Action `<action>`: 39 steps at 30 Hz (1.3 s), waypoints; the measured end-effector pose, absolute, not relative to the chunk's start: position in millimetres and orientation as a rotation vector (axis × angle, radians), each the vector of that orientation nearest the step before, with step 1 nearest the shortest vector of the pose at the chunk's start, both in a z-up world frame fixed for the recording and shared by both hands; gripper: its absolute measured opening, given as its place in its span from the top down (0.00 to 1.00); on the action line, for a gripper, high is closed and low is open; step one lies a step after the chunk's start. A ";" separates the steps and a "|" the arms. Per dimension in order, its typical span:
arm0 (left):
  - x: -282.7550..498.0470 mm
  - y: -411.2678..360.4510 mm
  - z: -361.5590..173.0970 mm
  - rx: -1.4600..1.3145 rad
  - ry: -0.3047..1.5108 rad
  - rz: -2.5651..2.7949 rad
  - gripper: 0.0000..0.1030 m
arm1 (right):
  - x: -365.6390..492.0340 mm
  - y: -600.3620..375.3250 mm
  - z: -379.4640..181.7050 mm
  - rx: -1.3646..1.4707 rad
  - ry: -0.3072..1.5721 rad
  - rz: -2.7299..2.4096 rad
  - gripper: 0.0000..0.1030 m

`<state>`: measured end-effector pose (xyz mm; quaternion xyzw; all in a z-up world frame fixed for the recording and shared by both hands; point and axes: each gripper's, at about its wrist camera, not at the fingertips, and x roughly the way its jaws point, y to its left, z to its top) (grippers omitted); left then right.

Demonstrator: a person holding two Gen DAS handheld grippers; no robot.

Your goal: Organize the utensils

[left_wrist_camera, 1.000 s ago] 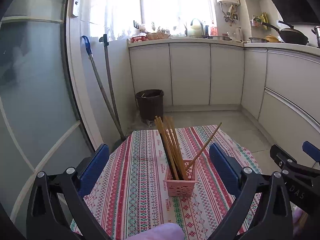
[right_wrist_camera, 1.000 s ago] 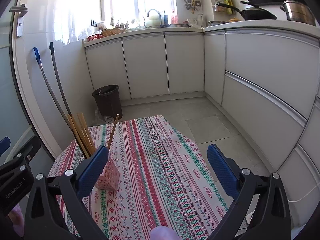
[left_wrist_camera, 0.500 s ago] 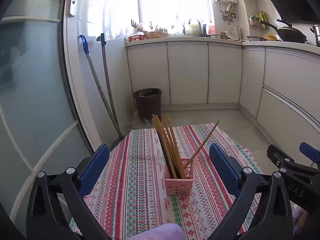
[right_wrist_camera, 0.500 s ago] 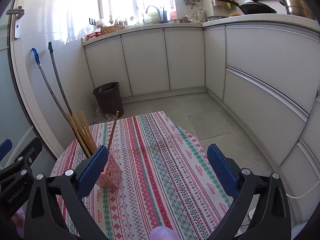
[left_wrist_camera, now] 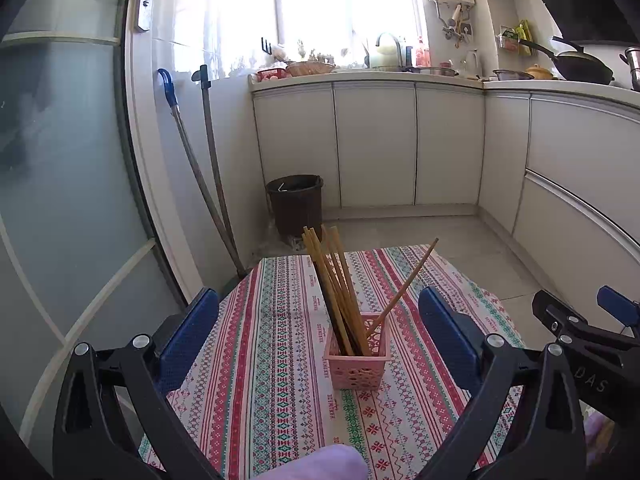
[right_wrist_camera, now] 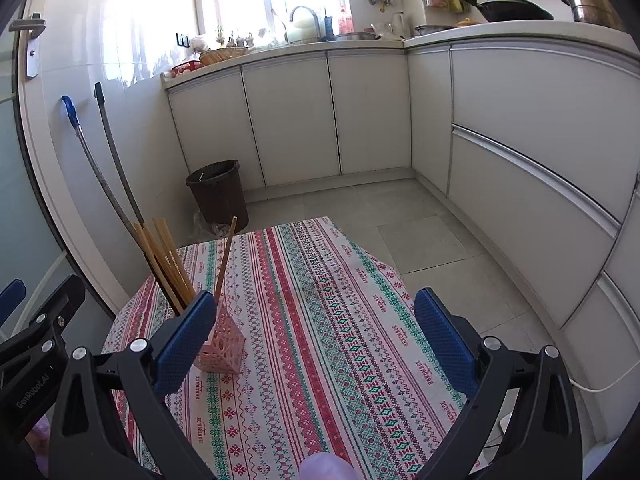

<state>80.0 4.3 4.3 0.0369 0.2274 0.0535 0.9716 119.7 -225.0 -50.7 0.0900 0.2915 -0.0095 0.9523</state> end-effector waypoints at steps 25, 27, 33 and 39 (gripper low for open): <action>85.2 5.2 0.3 0.076 0.478 0.112 0.07 | 121.7 -224.5 -54.2 0.189 0.610 -0.019 0.06; 85.3 5.3 0.4 0.076 0.478 0.110 0.07 | 122.0 -224.3 -55.1 0.189 0.612 -0.020 0.06; 85.2 5.1 0.4 0.076 0.478 0.111 0.07 | 122.3 -223.9 -56.0 0.187 0.615 -0.020 0.06; 85.7 6.2 0.0 0.076 0.480 0.112 0.07 | 122.6 -223.1 -57.2 0.188 0.619 -0.019 0.06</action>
